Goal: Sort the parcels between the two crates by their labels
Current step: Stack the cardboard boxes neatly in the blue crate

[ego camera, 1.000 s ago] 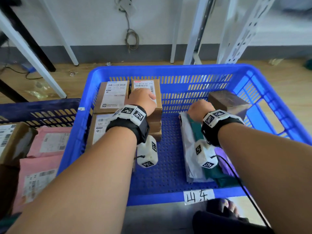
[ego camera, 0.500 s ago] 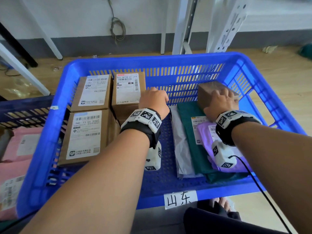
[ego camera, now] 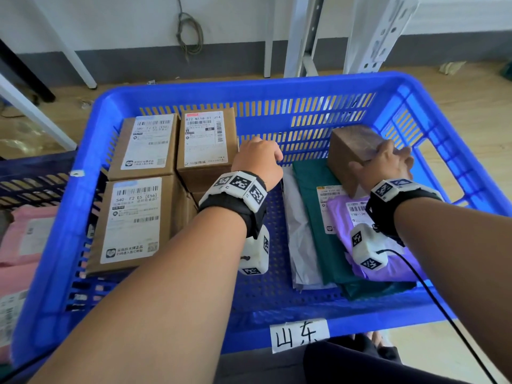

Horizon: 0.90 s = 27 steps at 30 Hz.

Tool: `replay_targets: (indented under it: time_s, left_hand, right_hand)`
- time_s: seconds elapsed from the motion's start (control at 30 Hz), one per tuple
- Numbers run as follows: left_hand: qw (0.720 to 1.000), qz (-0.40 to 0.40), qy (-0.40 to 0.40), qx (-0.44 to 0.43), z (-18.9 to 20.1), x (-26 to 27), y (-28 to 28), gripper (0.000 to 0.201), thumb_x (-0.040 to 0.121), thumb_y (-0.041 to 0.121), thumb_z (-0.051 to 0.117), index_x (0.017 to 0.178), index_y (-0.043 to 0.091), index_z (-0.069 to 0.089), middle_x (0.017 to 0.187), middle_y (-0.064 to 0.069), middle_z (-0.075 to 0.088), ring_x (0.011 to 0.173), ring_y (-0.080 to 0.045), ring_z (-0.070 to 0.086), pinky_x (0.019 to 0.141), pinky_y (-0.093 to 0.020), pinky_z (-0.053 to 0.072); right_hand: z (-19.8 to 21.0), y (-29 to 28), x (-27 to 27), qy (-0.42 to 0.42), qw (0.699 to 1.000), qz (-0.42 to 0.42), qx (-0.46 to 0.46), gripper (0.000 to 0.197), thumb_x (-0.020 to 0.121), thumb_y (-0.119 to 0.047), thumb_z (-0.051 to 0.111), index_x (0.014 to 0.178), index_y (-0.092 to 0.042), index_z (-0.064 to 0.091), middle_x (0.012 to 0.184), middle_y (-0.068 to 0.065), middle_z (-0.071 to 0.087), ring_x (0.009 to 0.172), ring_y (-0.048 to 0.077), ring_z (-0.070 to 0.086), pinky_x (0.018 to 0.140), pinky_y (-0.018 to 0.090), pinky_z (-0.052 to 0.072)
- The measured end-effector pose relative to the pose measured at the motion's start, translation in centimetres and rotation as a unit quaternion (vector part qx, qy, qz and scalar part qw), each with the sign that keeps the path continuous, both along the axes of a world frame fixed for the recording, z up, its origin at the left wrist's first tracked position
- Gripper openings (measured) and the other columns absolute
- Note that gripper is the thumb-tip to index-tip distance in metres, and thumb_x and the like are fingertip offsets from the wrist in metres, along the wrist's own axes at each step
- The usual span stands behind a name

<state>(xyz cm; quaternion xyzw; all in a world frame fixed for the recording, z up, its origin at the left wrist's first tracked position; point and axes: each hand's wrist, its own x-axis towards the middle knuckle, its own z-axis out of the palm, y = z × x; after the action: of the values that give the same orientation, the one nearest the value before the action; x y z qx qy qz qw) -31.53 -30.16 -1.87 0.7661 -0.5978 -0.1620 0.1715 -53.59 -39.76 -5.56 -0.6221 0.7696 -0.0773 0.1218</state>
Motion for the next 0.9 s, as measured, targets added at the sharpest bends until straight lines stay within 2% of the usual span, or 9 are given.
replay_targets:
  time_s: [0.13, 0.27, 0.37, 0.47, 0.53, 0.6, 0.7, 0.8, 0.9]
  left_hand:
    - [1.000, 0.000, 0.008, -0.001, -0.2, 0.1, 0.0, 0.026, 0.088, 0.016, 0.057, 0.111, 0.025, 0.065, 0.134, -0.007, 0.051, 0.134, -0.024, 0.037, 0.103, -0.034, 0.037]
    - [1.000, -0.003, 0.014, 0.001, -0.2, 0.1, -0.1, 0.026, 0.087, 0.015, 0.057, 0.109, 0.025, 0.066, 0.131, -0.005, 0.053, 0.132, -0.023, 0.039, 0.102, -0.034, 0.038]
    - [1.000, 0.003, 0.029, -0.004, 0.3, 0.1, 0.1, 0.025, 0.085, 0.014, 0.058, 0.105, 0.026, 0.068, 0.125, -0.005, 0.057, 0.125, -0.023, 0.047, 0.097, -0.033, 0.042]
    - [0.999, -0.001, 0.041, -0.017, 1.4, 0.2, 0.5, 0.024, 0.086, 0.012, 0.058, 0.104, 0.023, 0.069, 0.119, -0.002, 0.061, 0.115, -0.020, 0.053, 0.094, -0.030, 0.042]
    - [0.998, 0.003, 0.057, -0.021, 2.3, 0.3, 0.8, 0.024, 0.086, 0.011, 0.057, 0.105, 0.022, 0.069, 0.116, 0.001, 0.063, 0.112, -0.019, 0.055, 0.093, -0.030, 0.045]
    - [0.996, 0.020, 0.085, -0.021, 3.1, 0.6, 1.2, 0.023, 0.086, 0.011, 0.056, 0.101, 0.021, 0.070, 0.110, 0.003, 0.066, 0.104, -0.018, 0.060, 0.088, -0.029, 0.048]
    - [0.988, 0.053, 0.140, -0.030, 4.1, 1.2, 2.0, 0.022, 0.086, 0.012, 0.055, 0.097, 0.022, 0.071, 0.105, 0.006, 0.068, 0.100, -0.014, 0.062, 0.081, -0.024, 0.046]
    - [0.981, 0.071, 0.174, -0.040, 5.2, 2.1, 3.0, 0.022, 0.086, 0.011, 0.057, 0.098, 0.022, 0.071, 0.106, 0.006, 0.069, 0.101, -0.013, 0.061, 0.089, -0.028, 0.049]
    - [0.976, 0.098, 0.187, -0.048, 5.7, 3.2, 3.9, 0.025, 0.085, 0.011, 0.060, 0.106, 0.020, 0.069, 0.110, 0.003, 0.068, 0.104, -0.014, 0.061, 0.095, -0.033, 0.049]
  right_hand:
    - [0.4, 0.3, 0.8, 0.000, 1.000, -0.002, -0.014, 0.067, 0.072, -0.037, 0.073, 0.122, -0.009, 0.038, 0.127, 0.020, 0.039, 0.117, 0.041, 0.044, 0.091, 0.050, 0.043]
    - [0.8, 1.2, 1.5, -0.019, 0.999, -0.007, -0.025, 0.069, 0.068, -0.031, 0.072, 0.121, -0.006, 0.036, 0.131, 0.021, 0.033, 0.114, 0.042, 0.046, 0.088, 0.045, 0.044]
    - [1.6, 1.7, 1.8, -0.024, 0.999, 0.003, -0.031, 0.072, 0.066, -0.032, 0.071, 0.123, -0.008, 0.035, 0.129, 0.019, 0.034, 0.117, 0.041, 0.042, 0.089, 0.043, 0.043]
    - [3.3, 2.1, 2.5, -0.036, 0.998, 0.019, -0.051, 0.072, 0.064, -0.034, 0.071, 0.123, -0.010, 0.037, 0.126, 0.016, 0.035, 0.120, 0.037, 0.038, 0.083, 0.041, 0.041]
    - [4.8, 2.5, 3.2, -0.053, 0.995, 0.034, -0.076, 0.072, 0.063, -0.038, 0.069, 0.122, -0.011, 0.038, 0.124, 0.015, 0.036, 0.119, 0.036, 0.039, 0.086, 0.041, 0.041]
    - [6.3, 2.8, 3.9, -0.086, 0.992, 0.036, -0.090, 0.073, 0.064, -0.042, 0.068, 0.123, -0.013, 0.037, 0.125, 0.014, 0.035, 0.120, 0.036, 0.040, 0.091, 0.043, 0.042]
    - [8.1, 3.1, 4.6, -0.108, 0.991, 0.020, -0.074, 0.077, 0.064, -0.041, 0.072, 0.125, -0.011, 0.036, 0.129, 0.015, 0.034, 0.122, 0.036, 0.039, 0.097, 0.041, 0.039]
    - [10.1, 3.7, 5.3, -0.093, 0.992, 0.035, -0.084, 0.072, 0.065, -0.041, 0.069, 0.123, -0.007, 0.040, 0.128, 0.019, 0.038, 0.120, 0.038, 0.039, 0.101, 0.040, 0.033]
    - [12.2, 4.5, 6.5, -0.150, 0.985, 0.048, -0.069, 0.071, 0.069, -0.046, 0.062, 0.126, -0.009, 0.042, 0.128, 0.017, 0.042, 0.122, 0.038, 0.040, 0.102, 0.041, 0.034]
